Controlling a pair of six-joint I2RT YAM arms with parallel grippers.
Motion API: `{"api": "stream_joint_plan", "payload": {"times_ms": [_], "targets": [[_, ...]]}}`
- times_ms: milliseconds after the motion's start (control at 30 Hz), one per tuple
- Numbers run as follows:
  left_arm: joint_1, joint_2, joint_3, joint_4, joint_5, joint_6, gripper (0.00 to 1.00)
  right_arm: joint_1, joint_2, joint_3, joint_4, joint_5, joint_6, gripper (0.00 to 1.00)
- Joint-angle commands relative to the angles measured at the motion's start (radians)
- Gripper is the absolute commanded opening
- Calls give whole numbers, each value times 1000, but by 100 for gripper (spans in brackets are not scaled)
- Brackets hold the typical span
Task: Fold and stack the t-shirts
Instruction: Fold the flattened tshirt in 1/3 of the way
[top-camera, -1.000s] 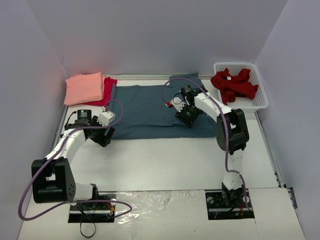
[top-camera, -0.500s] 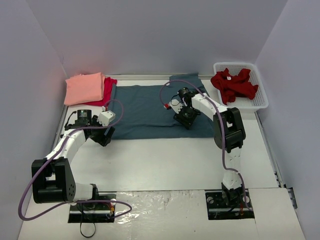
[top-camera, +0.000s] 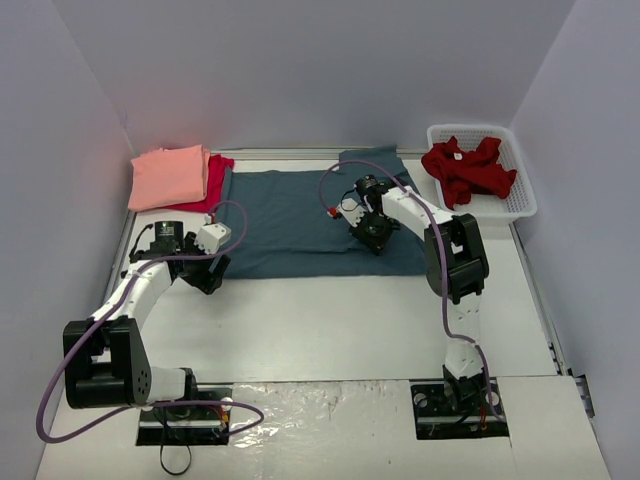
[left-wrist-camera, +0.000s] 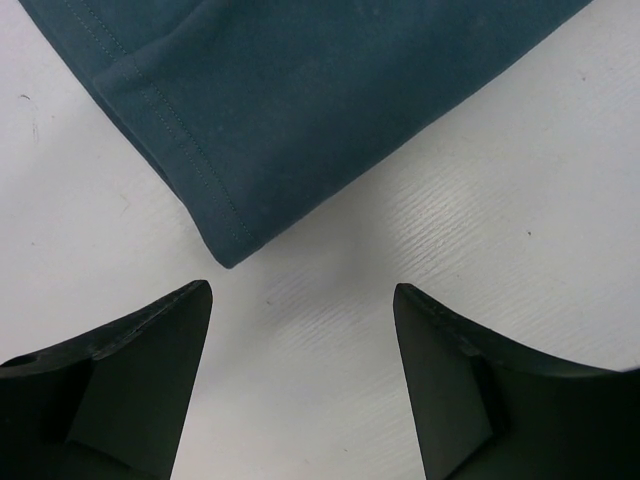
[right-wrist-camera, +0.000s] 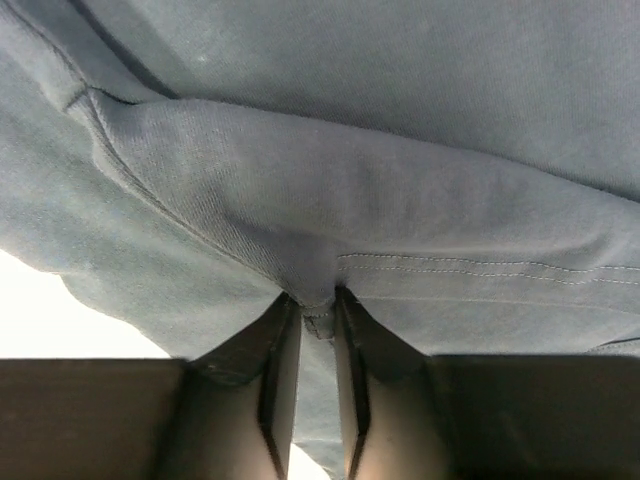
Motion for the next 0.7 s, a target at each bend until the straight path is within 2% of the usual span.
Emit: {"api": "stream_joint_plan", "payload": {"times_ms": [0, 300, 667], "targets": [[1, -34, -4, 6, 23, 13, 72, 3, -26, 36, -32, 33, 3, 14], [1, -48, -11, 6, 29, 18, 72, 5, -47, 65, -34, 76, 9, 2], [1, -46, -9, 5, 30, 21, 72, 28, -40, 125, -35, 117, 5, 0]]}}
